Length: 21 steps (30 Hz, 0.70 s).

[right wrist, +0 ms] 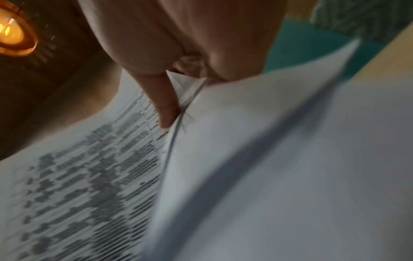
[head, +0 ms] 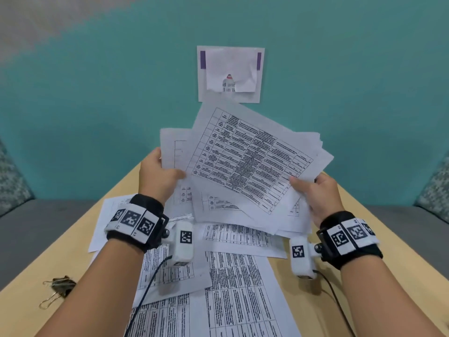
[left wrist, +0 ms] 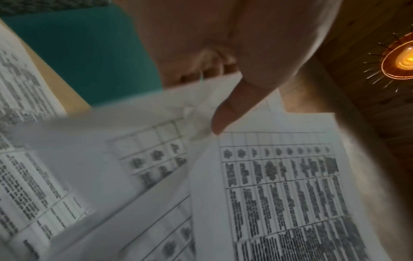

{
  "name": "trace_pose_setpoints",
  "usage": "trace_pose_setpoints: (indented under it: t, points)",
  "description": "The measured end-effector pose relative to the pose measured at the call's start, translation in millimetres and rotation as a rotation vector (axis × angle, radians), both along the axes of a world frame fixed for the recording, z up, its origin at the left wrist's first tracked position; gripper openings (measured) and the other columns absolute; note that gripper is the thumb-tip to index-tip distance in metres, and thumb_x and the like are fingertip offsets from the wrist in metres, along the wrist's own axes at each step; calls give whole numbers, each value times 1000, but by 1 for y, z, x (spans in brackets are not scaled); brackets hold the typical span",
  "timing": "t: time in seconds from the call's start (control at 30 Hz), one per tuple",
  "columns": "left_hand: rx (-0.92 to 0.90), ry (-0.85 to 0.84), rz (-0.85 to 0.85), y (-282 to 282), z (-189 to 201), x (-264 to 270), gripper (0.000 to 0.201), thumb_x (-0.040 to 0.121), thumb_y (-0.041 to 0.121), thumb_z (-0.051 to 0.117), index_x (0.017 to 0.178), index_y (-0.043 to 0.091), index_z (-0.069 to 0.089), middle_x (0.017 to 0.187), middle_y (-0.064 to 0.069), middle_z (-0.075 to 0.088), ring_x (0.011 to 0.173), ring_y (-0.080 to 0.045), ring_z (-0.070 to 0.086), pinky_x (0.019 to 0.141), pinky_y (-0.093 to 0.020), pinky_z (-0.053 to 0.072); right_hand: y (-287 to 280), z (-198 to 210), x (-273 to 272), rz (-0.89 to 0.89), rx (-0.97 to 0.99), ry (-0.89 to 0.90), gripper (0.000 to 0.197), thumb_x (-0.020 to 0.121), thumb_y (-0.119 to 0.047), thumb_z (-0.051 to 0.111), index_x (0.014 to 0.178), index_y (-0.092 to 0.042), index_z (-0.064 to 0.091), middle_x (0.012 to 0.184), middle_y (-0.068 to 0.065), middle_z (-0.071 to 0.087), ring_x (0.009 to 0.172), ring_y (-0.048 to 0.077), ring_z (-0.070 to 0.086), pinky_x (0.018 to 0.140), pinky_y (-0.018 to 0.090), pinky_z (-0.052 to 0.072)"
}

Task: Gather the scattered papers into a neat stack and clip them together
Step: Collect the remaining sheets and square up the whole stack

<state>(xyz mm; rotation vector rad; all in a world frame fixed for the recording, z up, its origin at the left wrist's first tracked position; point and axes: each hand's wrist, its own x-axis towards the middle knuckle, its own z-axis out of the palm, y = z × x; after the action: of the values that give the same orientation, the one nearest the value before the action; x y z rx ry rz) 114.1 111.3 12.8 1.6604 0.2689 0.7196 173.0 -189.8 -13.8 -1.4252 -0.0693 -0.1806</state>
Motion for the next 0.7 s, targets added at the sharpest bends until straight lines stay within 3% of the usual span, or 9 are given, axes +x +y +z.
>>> trace_pose_setpoints:
  t: [0.1,0.2,0.23,0.33,0.4,0.5,0.53,0.6,0.7]
  points:
    - [-4,12,138,4,0,4,87,70,5,88,144,19,43,146,-9,49,130,-25,49,110,-43,42,1,16,-4,-64,151,70,14,89,4,69,91,-9,65,102,14,74,95,30,71,90,44,57]
    - [-213,64,75,-5,4,3,104,73,25,89,154,23,23,161,-7,29,141,-23,36,117,-45,31,4,23,-3,-123,282,145,15,89,-2,73,100,-1,62,97,12,69,79,24,66,69,31,59]
    - [-320,100,16,-11,6,1,104,74,30,87,155,25,22,161,-7,28,139,-22,35,115,-47,31,7,22,-1,-119,311,170,22,87,-6,76,104,1,63,101,13,70,82,25,67,72,32,61]
    - [-595,238,-261,-30,8,-4,90,75,40,84,149,25,35,157,-12,32,142,-33,36,112,-63,34,17,15,5,-102,427,219,48,72,-16,85,113,-2,67,118,15,72,111,36,65,105,62,45]
    - [-702,242,-422,-41,8,-7,81,80,39,81,147,19,40,143,-17,48,130,-37,51,104,-65,45,25,9,13,-75,475,223,53,68,-15,85,116,-3,67,117,14,73,112,38,66,104,67,44]
    - [-704,129,-483,-59,13,-9,56,83,36,80,129,14,58,109,-10,64,97,-31,66,85,-51,59,49,22,-6,16,494,219,51,73,-6,82,121,-2,64,117,16,73,106,37,70,99,59,51]
    - [-691,90,-451,-63,14,-9,52,81,35,82,124,14,62,107,-9,68,93,-32,68,82,-49,60,56,26,-14,32,490,200,47,77,-1,79,121,-1,63,118,17,72,106,36,70,100,55,51]
    - [-672,27,-331,-67,16,-9,57,74,26,87,125,11,65,119,-11,73,107,-37,70,91,-49,58,65,28,-23,30,488,188,35,84,9,71,116,-2,63,114,16,73,103,33,71,97,48,54]
    - [-628,-61,-143,-63,17,-7,39,82,-8,73,114,10,61,119,-15,72,105,-33,70,83,-35,56,73,27,-29,83,456,193,33,84,9,71,114,-1,61,107,19,74,94,34,73,83,46,61]
